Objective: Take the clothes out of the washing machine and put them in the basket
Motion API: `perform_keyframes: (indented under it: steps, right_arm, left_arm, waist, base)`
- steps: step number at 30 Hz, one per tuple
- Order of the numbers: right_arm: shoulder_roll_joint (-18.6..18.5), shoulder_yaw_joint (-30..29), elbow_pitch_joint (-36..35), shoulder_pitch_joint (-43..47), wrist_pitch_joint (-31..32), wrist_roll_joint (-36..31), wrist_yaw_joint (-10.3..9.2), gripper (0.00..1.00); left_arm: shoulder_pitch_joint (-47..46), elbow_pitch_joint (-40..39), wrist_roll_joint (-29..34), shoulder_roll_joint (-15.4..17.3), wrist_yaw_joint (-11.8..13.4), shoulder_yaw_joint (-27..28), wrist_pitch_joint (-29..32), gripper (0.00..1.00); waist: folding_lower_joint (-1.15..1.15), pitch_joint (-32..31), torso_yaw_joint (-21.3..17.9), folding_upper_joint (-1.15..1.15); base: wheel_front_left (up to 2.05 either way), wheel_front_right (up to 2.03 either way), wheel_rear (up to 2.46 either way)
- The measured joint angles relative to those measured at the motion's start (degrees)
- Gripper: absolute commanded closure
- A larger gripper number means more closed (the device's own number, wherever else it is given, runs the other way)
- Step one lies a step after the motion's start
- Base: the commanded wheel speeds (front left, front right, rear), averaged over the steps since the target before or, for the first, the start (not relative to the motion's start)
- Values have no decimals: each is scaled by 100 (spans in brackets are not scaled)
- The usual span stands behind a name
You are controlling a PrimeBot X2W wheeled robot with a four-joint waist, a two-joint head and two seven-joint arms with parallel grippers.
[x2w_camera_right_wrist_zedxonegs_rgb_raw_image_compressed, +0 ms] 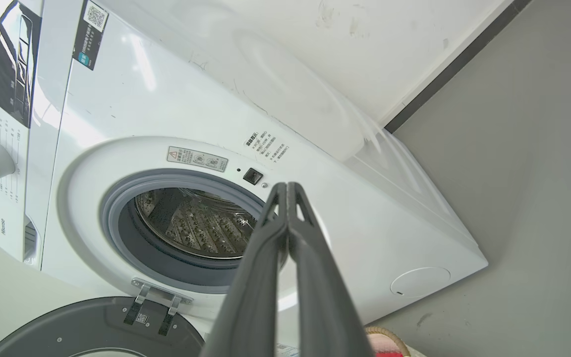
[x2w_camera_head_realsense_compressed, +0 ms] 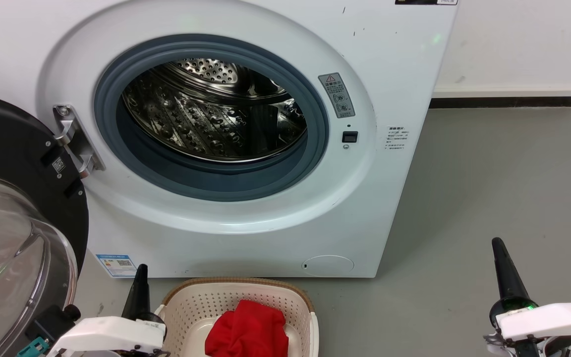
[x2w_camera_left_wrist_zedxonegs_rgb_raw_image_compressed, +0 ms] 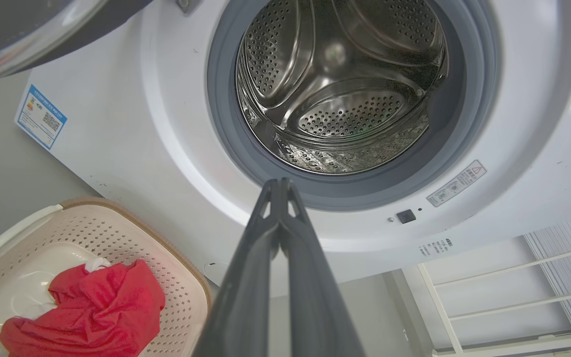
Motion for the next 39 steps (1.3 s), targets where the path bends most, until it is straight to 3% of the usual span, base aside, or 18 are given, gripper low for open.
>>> perform_keyframes:
  steps: [39]
  right_arm:
    - [-10, -171, 378, -370, 572, 2259, -1, 100]
  left_arm:
    - [-384, 288, -2305, 1, -409, 222, 575, 100]
  waist:
    - [0, 25, 39, 0]
  base:
    - [0, 0, 0]
